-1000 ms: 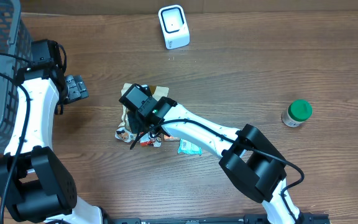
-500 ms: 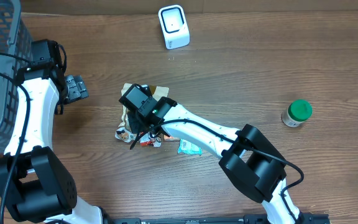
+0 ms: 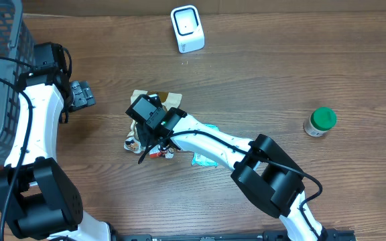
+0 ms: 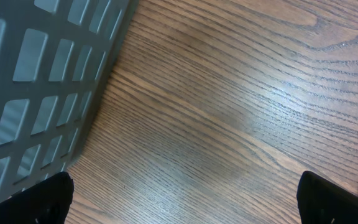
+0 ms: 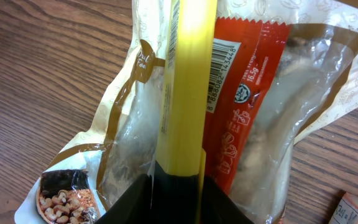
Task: Scan the item barcode
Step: 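Lower the right gripper and grasp the yellow snack bar, then lift the yellow snack bar out of the bag with right gripper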
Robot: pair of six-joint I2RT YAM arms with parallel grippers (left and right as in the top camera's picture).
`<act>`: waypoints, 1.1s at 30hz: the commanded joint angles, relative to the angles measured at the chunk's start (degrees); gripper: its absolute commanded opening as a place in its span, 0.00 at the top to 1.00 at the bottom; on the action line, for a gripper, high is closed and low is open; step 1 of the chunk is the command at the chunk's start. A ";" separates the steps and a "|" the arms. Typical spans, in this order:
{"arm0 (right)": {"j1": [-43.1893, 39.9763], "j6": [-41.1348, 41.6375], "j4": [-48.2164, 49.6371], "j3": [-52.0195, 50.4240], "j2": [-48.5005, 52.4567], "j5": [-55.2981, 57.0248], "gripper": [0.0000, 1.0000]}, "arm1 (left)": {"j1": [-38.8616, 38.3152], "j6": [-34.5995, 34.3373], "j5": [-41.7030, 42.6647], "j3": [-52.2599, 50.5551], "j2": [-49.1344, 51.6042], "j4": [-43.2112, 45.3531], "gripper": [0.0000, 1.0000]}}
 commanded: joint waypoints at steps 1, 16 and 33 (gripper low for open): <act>0.39 0.20 -0.33 -0.20 2.34 -0.52 0.74 | -0.37 0.22 -0.59 0.90 -0.87 0.09 0.00; -0.39 -1.57 -2.32 0.20 -4.04 -1.79 0.96 | -0.37 0.22 -0.59 0.90 -0.87 0.09 0.00; -12.09 -31.65 -15.93 0.20 -17.20 -37.18 0.96 | -0.37 0.22 -0.59 0.90 -0.87 0.09 0.00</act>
